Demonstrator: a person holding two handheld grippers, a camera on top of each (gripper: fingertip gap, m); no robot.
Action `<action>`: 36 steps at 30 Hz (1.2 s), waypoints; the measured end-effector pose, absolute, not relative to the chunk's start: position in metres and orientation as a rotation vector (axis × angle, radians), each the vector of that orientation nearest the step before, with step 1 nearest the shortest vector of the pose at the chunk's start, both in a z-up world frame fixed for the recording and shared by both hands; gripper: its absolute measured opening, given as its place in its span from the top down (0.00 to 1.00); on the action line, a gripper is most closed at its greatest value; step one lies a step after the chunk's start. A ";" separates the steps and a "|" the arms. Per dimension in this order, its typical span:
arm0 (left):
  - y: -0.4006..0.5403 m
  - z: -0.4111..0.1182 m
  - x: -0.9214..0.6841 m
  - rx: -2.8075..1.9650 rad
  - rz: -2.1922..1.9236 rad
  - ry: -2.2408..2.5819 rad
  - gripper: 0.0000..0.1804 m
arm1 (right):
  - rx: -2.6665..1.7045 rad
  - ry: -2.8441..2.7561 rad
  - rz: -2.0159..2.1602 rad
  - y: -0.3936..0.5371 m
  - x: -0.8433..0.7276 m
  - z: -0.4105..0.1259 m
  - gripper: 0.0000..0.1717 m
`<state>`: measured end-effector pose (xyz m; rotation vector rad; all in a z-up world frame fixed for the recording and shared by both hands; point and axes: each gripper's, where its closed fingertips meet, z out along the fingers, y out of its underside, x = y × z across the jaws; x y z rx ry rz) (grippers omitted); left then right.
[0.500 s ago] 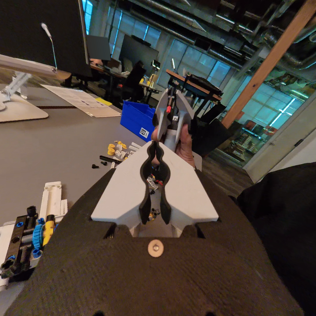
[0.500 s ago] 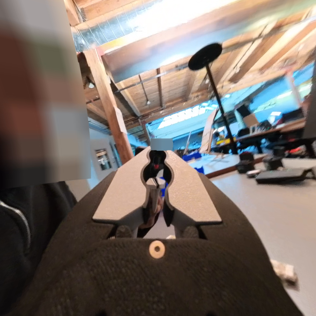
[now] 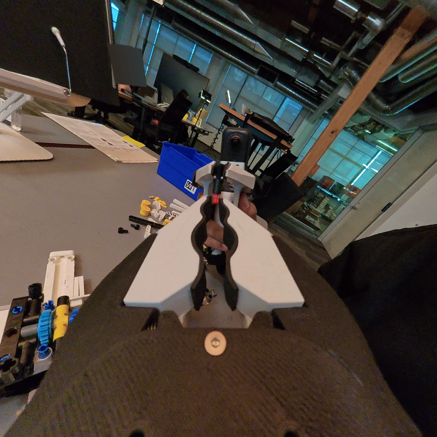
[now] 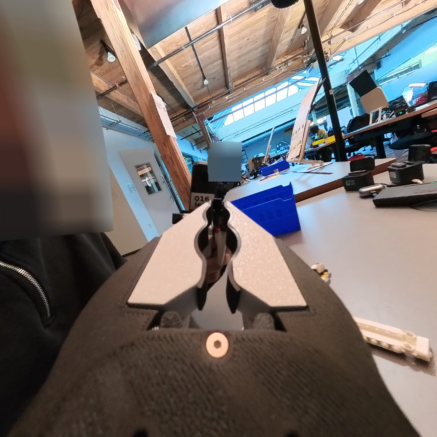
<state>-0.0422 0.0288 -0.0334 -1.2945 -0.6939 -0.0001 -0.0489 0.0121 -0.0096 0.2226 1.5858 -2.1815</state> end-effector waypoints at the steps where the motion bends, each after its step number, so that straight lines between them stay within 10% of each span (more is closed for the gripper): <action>1: 0.028 -0.034 -0.043 -1.288 -0.003 -0.696 0.96 | 0.217 1.597 -2.169 0.011 -0.048 -0.011 0.97; 15: 0.032 -0.031 -0.038 -1.312 0.025 -0.650 0.98 | 0.183 1.556 -2.139 0.007 -0.041 -0.008 0.83; 19: 0.032 -0.032 -0.036 -1.321 0.021 -0.662 0.98 | 0.163 1.627 -2.069 0.001 -0.034 -0.016 0.97; 36: 0.042 -0.029 -0.041 -1.303 0.062 -0.709 0.96 | 0.295 1.361 -2.117 0.010 -0.045 -0.002 0.98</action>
